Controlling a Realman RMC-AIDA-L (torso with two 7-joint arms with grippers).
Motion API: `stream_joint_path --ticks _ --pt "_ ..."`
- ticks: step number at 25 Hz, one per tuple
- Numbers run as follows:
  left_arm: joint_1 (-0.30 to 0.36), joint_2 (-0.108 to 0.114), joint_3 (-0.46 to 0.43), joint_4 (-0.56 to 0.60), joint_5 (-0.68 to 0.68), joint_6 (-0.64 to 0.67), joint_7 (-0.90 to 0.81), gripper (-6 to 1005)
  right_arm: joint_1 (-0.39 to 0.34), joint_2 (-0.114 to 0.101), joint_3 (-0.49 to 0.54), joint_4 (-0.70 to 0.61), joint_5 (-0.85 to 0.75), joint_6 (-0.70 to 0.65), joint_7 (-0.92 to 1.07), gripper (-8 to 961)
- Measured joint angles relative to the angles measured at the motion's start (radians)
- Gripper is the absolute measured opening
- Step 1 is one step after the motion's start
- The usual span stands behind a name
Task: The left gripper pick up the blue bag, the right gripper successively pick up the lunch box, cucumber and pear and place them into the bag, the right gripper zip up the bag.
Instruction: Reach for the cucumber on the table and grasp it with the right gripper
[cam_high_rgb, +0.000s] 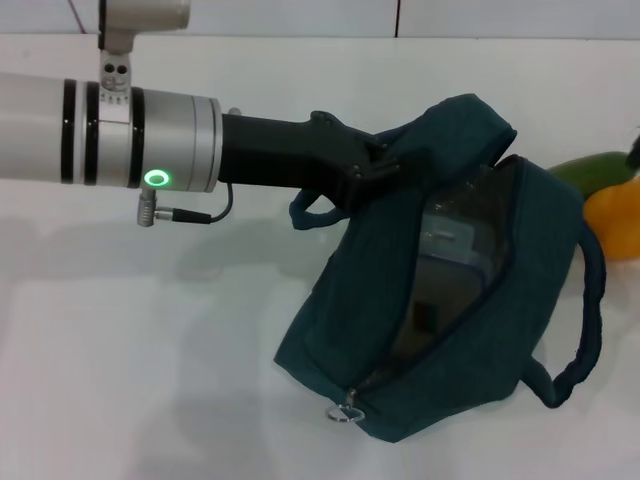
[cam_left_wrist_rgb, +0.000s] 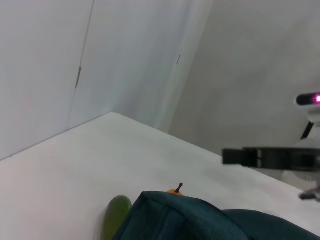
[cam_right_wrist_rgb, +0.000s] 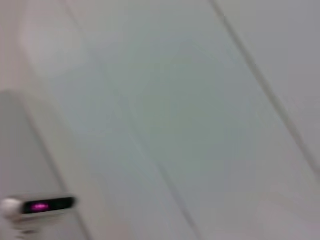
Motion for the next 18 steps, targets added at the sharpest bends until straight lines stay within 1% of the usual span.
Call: stream_joint_path --ticks 3,5,8,12,14,16,17,18 --pt "0.003 0.000 0.000 0.000 0.000 0.000 0.000 44 -0.015 -0.004 0.001 -0.099 -0.021 0.046 0.061 508" --pt "0.004 0.000 0.000 -0.003 0.000 0.000 0.000 44 -0.010 -0.007 -0.001 -0.161 -0.051 0.055 0.102 511" --pt "0.003 0.000 0.000 -0.015 -0.001 0.000 0.012 45 0.009 -0.010 -0.001 -0.250 -0.108 0.062 0.185 515" --pt "0.000 0.000 -0.001 -0.052 -0.033 0.000 0.041 45 0.055 -0.015 0.002 -0.365 -0.206 0.094 0.314 520" --pt "-0.002 0.001 -0.004 -0.063 -0.043 0.000 0.050 46 0.082 -0.024 0.002 -0.407 -0.246 0.101 0.351 582" --pt "-0.003 0.000 -0.006 -0.066 -0.048 -0.001 0.052 46 0.110 -0.038 0.002 -0.438 -0.277 0.107 0.375 645" --pt "-0.003 0.000 -0.007 -0.067 -0.049 -0.003 0.053 46 0.125 -0.047 0.002 -0.452 -0.295 0.109 0.386 676" --pt "-0.003 0.000 -0.007 -0.067 -0.054 -0.008 0.054 47 0.151 -0.064 0.003 -0.474 -0.330 0.111 0.409 707"
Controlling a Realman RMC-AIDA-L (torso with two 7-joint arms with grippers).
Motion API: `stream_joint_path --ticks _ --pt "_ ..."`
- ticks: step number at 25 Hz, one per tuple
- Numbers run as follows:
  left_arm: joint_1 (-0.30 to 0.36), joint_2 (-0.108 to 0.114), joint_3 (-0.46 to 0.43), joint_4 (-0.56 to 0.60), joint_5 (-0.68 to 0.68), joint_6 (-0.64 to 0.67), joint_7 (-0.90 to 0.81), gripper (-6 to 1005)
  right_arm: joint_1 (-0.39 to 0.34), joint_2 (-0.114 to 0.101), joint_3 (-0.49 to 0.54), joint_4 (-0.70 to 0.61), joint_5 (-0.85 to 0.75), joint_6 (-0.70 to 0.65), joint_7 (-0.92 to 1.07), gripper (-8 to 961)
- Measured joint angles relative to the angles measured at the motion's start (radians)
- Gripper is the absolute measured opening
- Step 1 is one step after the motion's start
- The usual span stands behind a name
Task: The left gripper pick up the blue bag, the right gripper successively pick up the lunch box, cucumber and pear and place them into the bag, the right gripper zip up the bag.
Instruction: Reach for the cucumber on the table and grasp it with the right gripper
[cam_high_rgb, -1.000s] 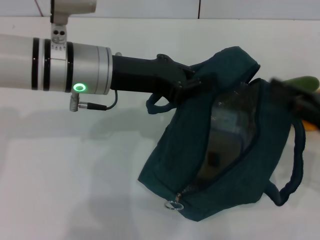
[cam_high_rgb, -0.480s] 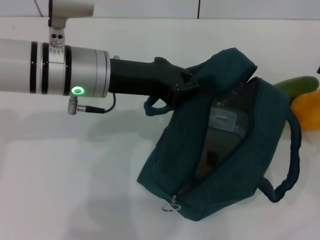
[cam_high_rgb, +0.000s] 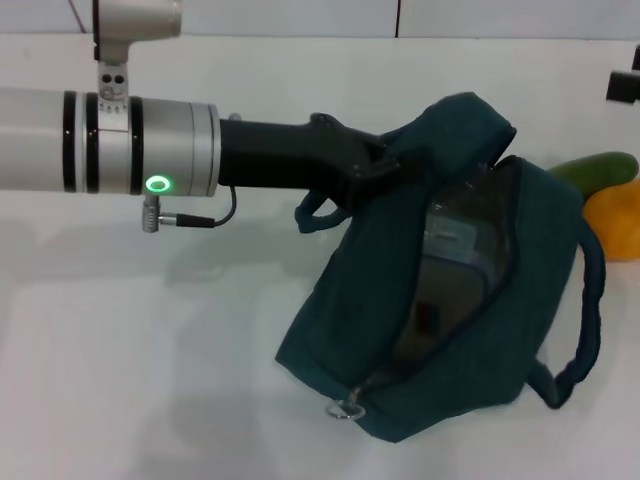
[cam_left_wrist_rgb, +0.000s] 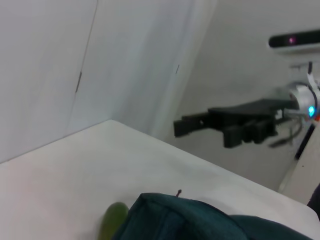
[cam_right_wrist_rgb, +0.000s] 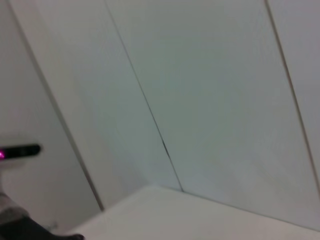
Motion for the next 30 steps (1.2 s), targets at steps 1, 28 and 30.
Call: stream_joint_path --ticks 1,28,30 --pt "0.001 0.000 0.000 -0.001 -0.007 -0.006 0.001 47 0.018 -0.012 0.000 -0.007 -0.030 0.001 0.016 743" --pt "-0.001 0.001 -0.003 -0.130 -0.204 -0.095 0.140 52 0.407 -0.065 -0.242 0.072 -0.853 0.085 0.106 886" --pt "-0.001 0.001 -0.004 -0.130 -0.204 -0.095 0.140 52 0.411 -0.036 -0.256 0.062 -0.895 0.105 0.107 886"
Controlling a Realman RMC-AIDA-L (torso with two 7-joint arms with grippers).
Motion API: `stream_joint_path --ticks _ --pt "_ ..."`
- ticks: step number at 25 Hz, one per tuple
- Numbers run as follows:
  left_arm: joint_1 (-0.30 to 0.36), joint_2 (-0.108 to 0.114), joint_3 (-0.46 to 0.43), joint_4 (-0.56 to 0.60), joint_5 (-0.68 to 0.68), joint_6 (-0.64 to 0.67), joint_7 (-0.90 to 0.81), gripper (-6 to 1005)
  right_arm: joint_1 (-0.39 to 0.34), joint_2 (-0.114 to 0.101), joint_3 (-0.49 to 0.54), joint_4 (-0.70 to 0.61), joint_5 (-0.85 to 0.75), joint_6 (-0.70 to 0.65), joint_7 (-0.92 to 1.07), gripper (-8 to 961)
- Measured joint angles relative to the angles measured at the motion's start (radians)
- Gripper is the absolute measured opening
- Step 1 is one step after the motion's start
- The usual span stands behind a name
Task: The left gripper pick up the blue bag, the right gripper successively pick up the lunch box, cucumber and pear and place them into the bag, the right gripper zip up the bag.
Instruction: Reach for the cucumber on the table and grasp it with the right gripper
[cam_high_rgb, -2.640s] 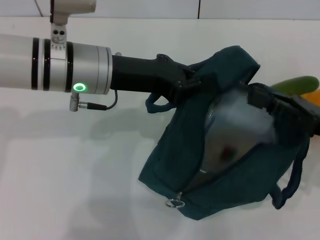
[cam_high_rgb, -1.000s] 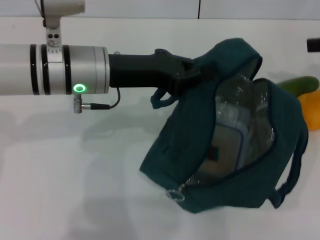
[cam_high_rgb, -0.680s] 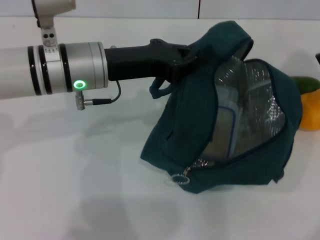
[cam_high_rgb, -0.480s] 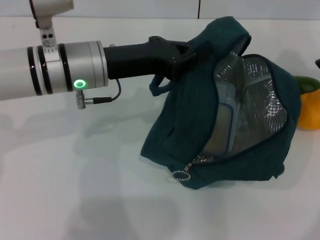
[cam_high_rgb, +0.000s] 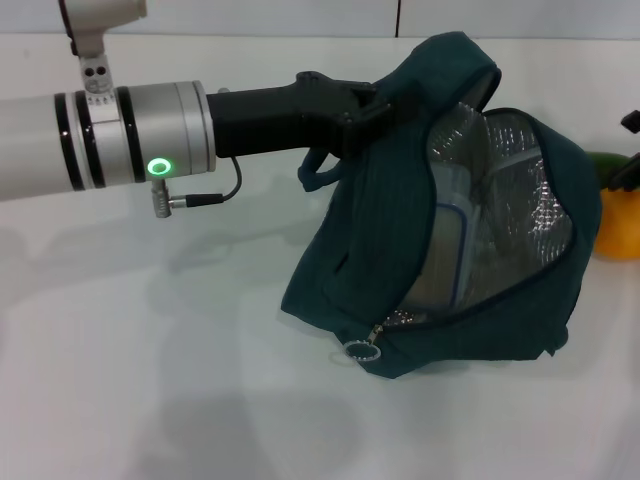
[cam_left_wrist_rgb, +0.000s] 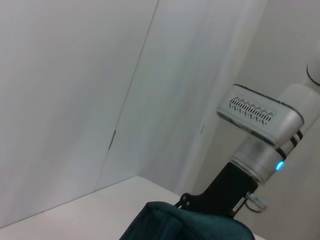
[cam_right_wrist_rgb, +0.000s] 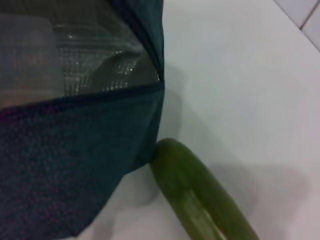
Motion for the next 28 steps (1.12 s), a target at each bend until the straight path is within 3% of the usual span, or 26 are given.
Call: stream_joint_path --ticks 4,7,14,28 --pt "0.000 0.000 0.000 0.000 0.000 0.000 0.000 53 0.007 0.047 -0.009 -0.036 -0.077 0.026 0.001 886" --pt "0.000 0.000 0.000 0.000 0.000 0.000 0.000 54 0.010 0.062 -0.049 -0.041 -0.098 0.058 0.002 886" --pt "-0.002 0.003 0.000 0.000 0.000 0.000 0.000 55 0.017 0.074 -0.099 -0.011 -0.127 0.146 0.005 886" --pt "-0.024 0.006 -0.004 0.000 0.004 -0.002 0.000 58 0.087 0.084 -0.109 0.195 -0.139 0.263 -0.003 886"
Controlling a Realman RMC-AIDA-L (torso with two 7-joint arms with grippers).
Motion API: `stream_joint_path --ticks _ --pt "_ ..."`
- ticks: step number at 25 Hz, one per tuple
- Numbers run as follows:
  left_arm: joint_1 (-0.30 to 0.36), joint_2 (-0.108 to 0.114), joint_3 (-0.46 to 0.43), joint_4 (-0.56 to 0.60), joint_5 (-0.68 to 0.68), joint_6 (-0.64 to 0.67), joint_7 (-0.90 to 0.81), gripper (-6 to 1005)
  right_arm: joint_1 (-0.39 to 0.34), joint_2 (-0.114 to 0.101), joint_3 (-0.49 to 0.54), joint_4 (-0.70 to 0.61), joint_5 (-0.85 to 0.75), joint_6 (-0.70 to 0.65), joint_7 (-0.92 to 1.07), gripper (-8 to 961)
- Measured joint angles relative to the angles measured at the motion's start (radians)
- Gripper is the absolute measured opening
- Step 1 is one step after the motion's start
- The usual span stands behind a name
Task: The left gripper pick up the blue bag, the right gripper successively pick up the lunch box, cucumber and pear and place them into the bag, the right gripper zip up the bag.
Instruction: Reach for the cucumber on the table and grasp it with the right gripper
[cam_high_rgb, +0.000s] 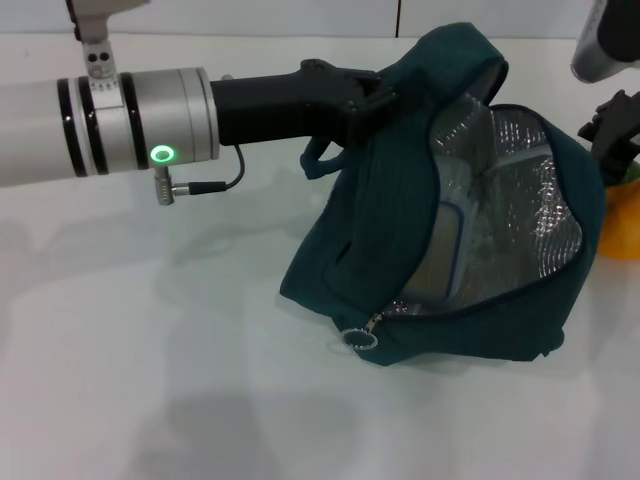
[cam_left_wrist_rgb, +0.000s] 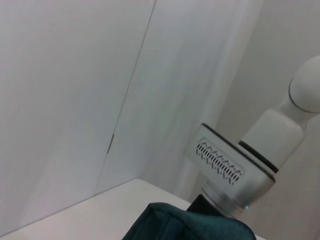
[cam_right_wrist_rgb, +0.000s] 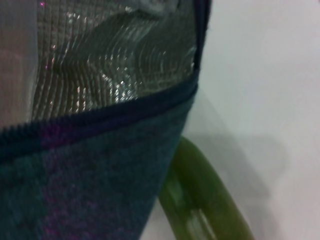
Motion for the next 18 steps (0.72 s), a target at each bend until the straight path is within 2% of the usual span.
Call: stream_joint_path --ticks 8,18 --pt "-0.007 0.000 0.000 0.001 0.002 0.000 0.000 59 0.011 0.014 -0.017 0.019 -0.019 0.042 -0.001 885" --pt "-0.014 0.000 0.000 0.000 0.006 -0.012 0.000 61 0.028 0.015 -0.007 0.080 -0.019 0.059 0.009 885"
